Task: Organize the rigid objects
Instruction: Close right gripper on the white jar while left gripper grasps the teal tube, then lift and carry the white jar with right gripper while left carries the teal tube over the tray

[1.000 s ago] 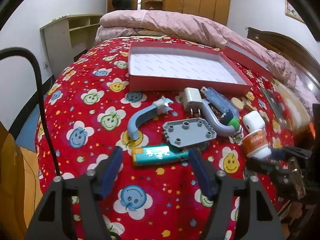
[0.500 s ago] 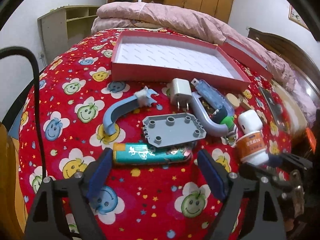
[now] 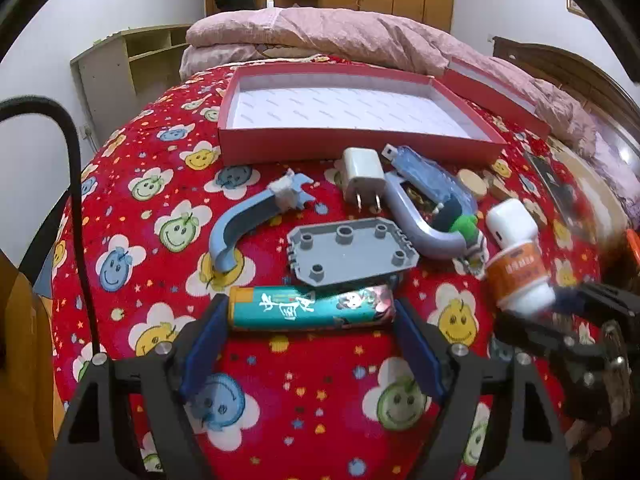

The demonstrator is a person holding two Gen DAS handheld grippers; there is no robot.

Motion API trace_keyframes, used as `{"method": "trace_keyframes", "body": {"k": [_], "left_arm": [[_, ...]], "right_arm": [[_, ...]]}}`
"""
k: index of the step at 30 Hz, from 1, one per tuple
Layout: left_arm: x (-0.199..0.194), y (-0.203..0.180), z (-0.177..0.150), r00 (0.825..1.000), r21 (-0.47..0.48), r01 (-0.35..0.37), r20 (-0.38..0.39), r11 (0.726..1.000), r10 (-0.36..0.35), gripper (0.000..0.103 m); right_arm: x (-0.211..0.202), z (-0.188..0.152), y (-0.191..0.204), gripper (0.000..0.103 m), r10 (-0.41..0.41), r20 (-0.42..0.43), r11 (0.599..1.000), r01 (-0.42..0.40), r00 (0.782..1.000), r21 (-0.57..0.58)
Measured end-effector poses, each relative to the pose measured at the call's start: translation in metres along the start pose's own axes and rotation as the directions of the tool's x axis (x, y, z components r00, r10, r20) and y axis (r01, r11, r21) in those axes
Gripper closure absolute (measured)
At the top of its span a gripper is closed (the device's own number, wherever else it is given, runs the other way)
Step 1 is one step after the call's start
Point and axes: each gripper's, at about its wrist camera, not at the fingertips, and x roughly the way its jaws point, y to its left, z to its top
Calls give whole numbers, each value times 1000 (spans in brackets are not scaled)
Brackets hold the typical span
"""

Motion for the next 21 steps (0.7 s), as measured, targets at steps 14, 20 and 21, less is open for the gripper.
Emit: {"method": "trace_keyframes", "body": {"k": [14,20,21], "left_arm": [[-28,7,5,999,-22,39,37,999,-38,19],[-30,8,12,998,-47,33,53,998,-31,19],[-31,9,14,998,-55,35,55,998,-32,19]], "right_arm": [[5,3,10,47,-52,-11,998,51,999,-33],[1,5,7,47,-51,1,999,51,999,-6],[1,5,6,47,-53,1,999,53,999,-6]]}}
